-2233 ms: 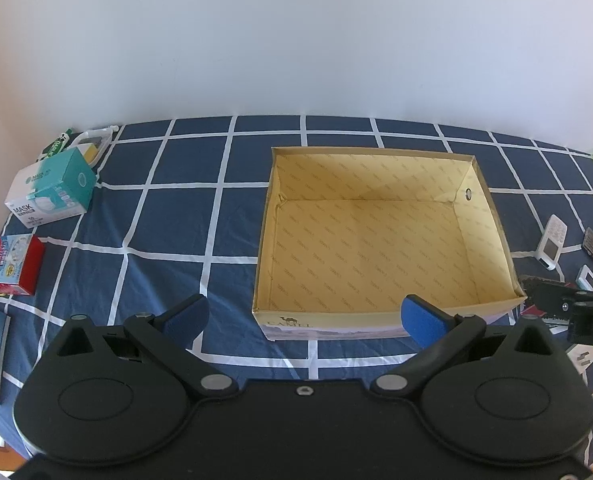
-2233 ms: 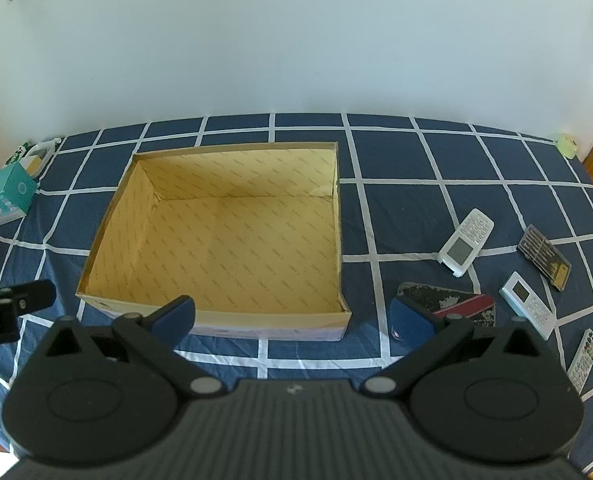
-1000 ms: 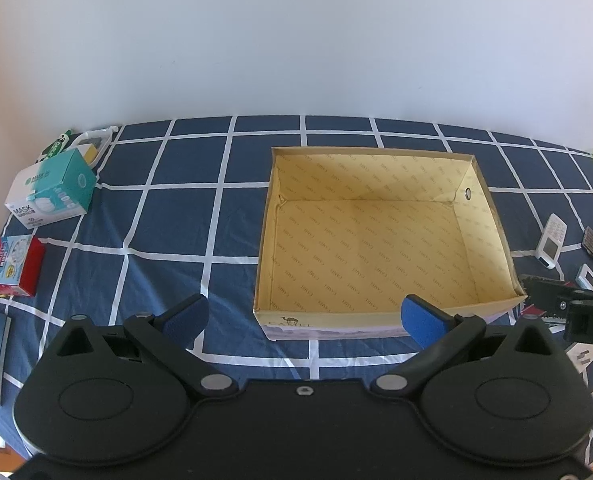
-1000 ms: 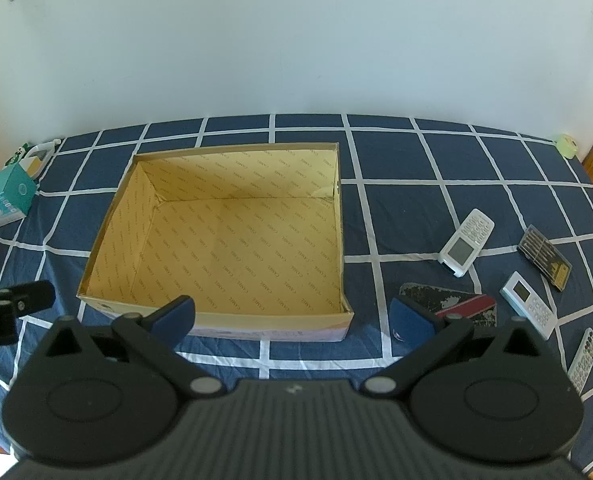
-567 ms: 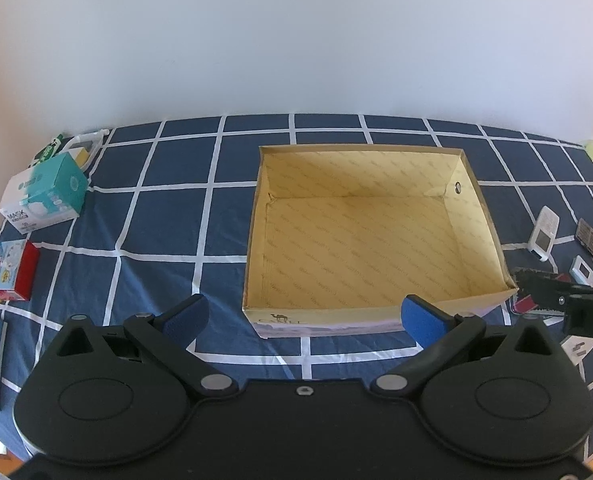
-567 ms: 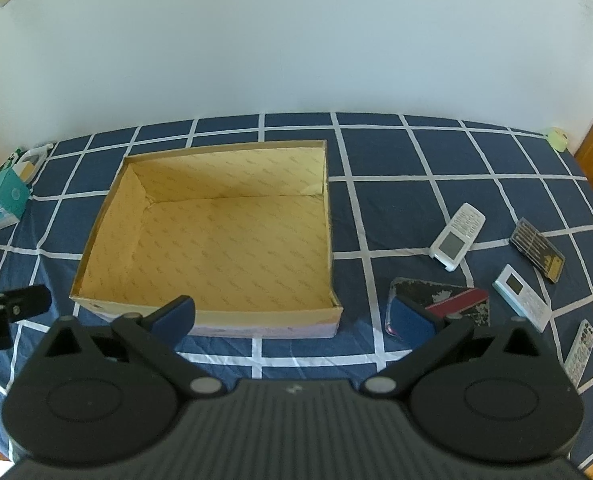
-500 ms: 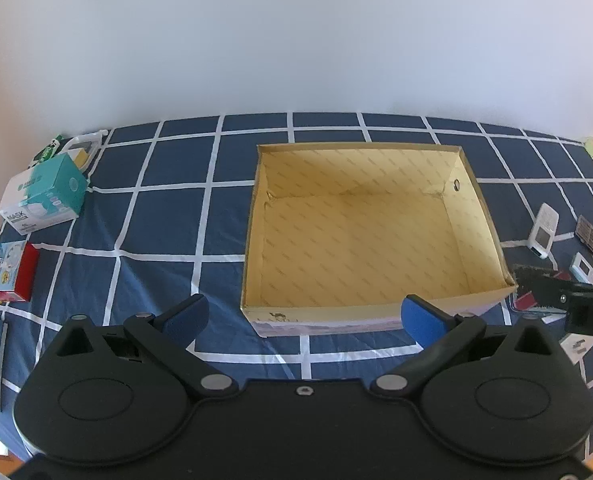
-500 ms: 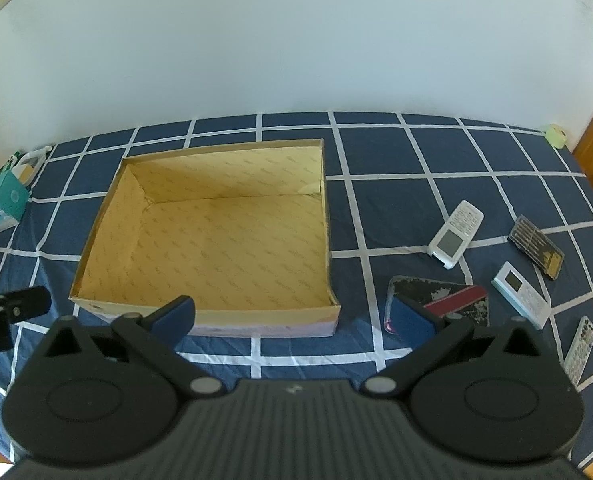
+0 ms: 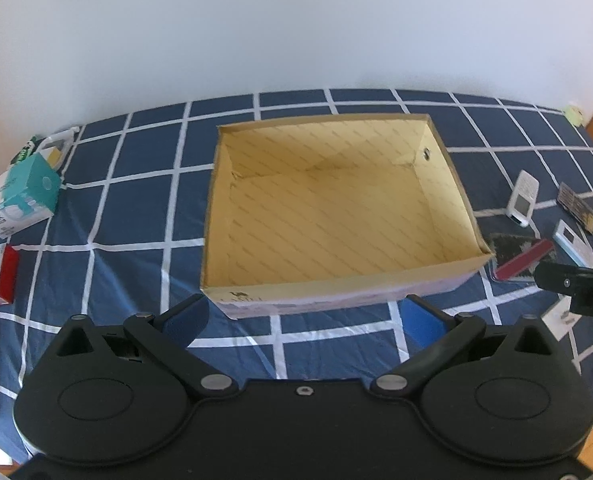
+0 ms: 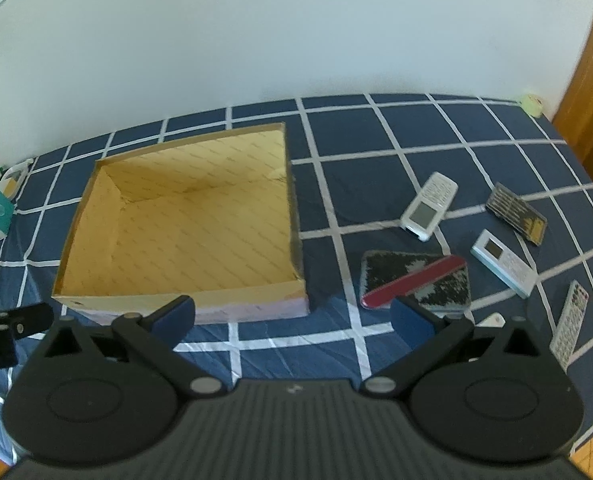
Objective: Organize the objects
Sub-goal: 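Move the right tool toward the black phone with the red stripe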
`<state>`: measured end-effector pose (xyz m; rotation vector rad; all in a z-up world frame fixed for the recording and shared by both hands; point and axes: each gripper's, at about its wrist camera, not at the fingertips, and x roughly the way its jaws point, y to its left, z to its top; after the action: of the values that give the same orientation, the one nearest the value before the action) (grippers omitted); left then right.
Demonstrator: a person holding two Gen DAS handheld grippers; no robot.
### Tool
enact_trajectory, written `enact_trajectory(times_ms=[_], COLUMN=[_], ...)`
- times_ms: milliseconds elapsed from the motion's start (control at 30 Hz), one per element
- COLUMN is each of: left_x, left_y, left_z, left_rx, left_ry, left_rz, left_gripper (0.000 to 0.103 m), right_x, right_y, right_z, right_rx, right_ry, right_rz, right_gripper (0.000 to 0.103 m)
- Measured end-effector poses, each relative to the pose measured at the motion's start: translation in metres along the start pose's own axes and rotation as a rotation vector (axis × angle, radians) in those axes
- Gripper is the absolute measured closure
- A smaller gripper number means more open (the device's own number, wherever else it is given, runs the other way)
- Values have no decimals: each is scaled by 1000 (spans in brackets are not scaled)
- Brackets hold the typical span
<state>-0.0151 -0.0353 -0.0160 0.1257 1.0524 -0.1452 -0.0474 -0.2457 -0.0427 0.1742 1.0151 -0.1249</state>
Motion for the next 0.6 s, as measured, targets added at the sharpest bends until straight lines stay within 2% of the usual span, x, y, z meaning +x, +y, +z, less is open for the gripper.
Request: enact_trajectory(times_ms=[300,600], left_x=[12,26], left_y=[-36,-95], left_z=[-1,2], left_rx=[49,97], left_ry=[35,73], left_rz=[-20,-45], left_gripper=[0,0], right_x=[1,3], right_y=[-41,-103], right_z=[-11,-15], right_rx=[68,127], right_ry=[28,57], right_rz=[-27,-50], right_gripper=[0,0])
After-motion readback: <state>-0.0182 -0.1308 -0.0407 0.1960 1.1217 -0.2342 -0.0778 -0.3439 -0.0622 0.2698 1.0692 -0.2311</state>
